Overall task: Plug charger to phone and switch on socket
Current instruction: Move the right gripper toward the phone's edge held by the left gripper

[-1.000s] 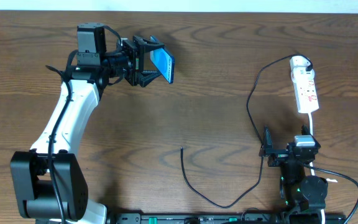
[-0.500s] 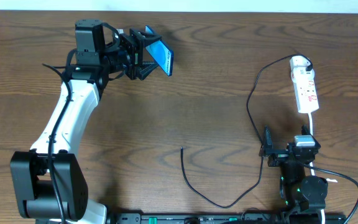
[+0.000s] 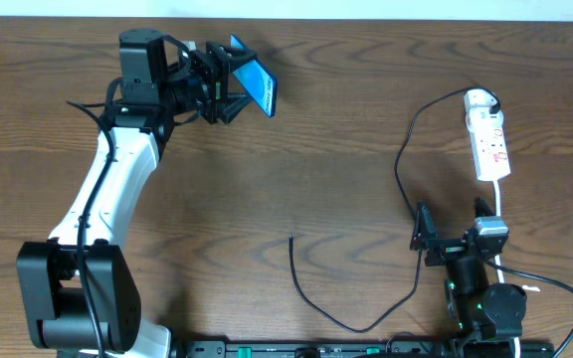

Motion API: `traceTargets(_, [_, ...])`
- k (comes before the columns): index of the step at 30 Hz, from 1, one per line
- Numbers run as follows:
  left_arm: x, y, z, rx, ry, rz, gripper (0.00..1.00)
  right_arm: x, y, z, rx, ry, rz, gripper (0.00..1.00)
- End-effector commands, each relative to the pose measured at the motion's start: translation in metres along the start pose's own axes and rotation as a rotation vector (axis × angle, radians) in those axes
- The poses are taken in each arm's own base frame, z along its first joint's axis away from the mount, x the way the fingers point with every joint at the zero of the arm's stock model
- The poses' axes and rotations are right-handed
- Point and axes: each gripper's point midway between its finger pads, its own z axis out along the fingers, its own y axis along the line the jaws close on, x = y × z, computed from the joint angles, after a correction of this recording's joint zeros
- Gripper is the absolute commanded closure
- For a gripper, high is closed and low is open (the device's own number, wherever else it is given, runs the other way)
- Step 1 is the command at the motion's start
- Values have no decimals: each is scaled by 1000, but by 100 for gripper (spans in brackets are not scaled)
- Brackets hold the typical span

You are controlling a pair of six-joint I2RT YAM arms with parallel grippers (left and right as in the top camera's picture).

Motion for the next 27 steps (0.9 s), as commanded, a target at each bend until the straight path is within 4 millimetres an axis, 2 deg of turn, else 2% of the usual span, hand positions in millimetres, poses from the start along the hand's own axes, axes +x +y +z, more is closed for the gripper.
traceTargets(1, [4,-24,-7,53,0,76,93,-13,21,-3,-117,-12,63,1])
traceTargets(5, [5,-25,-7,59,3,89,93,-33,32,-7,-164,-13,61,1])
traceTargets(11, [5,-25,-7,59,3,96,93,-65,50,-6,-234,85,73,1])
traceTargets(20, [8,-26,-4,59,10,101,93,-129,96,22,-464,280,134,1])
traceTargets(22, [11,-26,-2,58,13,104,93,-142,112,29,-564,316,153,1])
traceTargets(23, [14,-26,1,54,13,107,93,-153,127,33,-671,334,167,1])
traceTargets(25, [16,-25,4,50,11,111,93,-163,141,37,-784,340,176,1])
traceTargets(27, [18,-27,7,52,10,119,93,-159,143,46,-817,355,190,1])
